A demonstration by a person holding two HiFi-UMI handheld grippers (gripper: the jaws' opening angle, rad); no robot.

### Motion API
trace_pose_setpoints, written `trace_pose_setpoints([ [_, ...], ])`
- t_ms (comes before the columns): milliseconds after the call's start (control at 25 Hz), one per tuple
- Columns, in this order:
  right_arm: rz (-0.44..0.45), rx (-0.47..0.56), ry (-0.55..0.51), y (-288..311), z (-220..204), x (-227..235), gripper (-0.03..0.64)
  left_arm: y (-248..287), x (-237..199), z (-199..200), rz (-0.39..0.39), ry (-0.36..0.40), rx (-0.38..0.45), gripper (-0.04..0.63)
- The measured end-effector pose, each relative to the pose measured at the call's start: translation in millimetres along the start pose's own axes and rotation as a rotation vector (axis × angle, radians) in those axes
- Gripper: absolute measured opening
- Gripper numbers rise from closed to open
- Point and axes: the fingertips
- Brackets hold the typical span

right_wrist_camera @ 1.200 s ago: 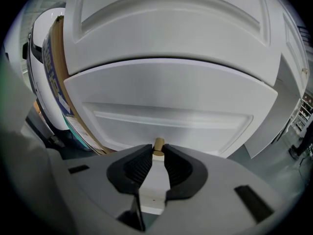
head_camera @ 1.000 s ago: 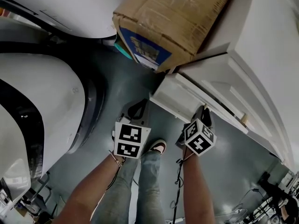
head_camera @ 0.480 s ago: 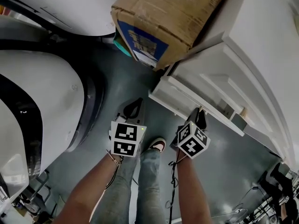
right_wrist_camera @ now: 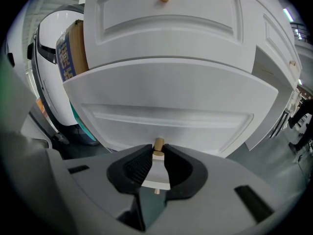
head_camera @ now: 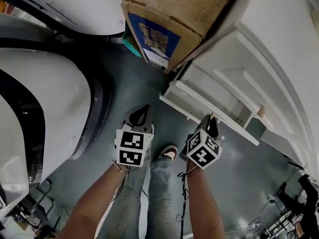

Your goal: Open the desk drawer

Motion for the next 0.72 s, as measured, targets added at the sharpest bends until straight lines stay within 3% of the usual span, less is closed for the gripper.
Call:
trace_pose_setpoints([
  [720, 0.008, -0.018, -0.020, -25.8, -31.9, -0.8, 0.084, -19.4, 4.8, -26.9, 0.020, -0.026, -0.002, 0.018],
])
Point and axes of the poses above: the fingertips, and each gripper's own axes: y forward along the fingers, x to its right, z out of its top, and after that the axes turned 7 degrees about y, right-handed
